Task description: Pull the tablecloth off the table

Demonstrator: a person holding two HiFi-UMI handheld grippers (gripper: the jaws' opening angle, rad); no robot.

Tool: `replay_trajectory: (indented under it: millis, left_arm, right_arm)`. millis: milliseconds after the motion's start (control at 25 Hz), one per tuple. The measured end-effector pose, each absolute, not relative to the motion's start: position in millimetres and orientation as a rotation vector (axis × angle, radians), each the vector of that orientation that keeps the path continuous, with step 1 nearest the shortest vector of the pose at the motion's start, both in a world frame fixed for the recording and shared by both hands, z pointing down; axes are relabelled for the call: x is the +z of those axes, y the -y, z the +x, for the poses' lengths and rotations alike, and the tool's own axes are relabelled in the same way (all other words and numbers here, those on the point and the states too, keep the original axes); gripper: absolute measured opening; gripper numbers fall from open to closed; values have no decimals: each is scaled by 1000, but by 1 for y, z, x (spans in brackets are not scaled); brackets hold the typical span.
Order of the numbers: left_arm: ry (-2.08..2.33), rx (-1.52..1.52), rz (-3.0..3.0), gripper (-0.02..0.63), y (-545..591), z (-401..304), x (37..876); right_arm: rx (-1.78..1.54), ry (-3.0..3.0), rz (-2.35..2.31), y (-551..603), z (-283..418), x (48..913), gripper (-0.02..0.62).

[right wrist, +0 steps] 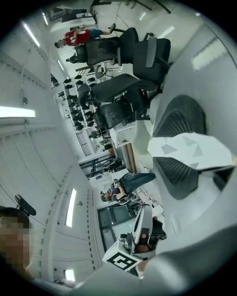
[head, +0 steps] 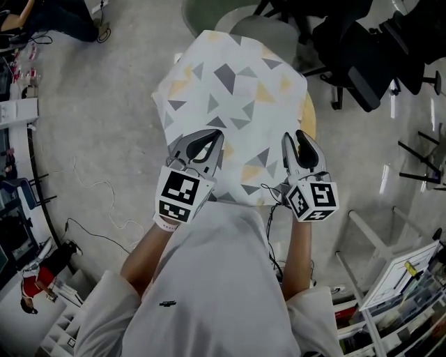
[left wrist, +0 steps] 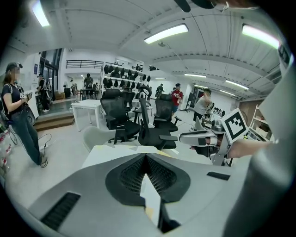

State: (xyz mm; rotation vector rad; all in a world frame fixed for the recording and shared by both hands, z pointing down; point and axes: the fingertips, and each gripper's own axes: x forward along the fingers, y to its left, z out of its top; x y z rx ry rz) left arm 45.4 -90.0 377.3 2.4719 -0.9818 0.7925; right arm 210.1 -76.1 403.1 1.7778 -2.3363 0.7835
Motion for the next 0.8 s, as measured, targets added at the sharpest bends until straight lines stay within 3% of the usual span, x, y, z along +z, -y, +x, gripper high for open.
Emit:
replay_trajectory:
  millis: [640,800]
  left_arm:
    - [933,810,2374,6,159,80,477]
    - [914,844,2345,6,172,93,507]
  right_arm:
    - [965,2201,1624,187,265,524,268]
    - [1015,2125,1608,208,289,560,276]
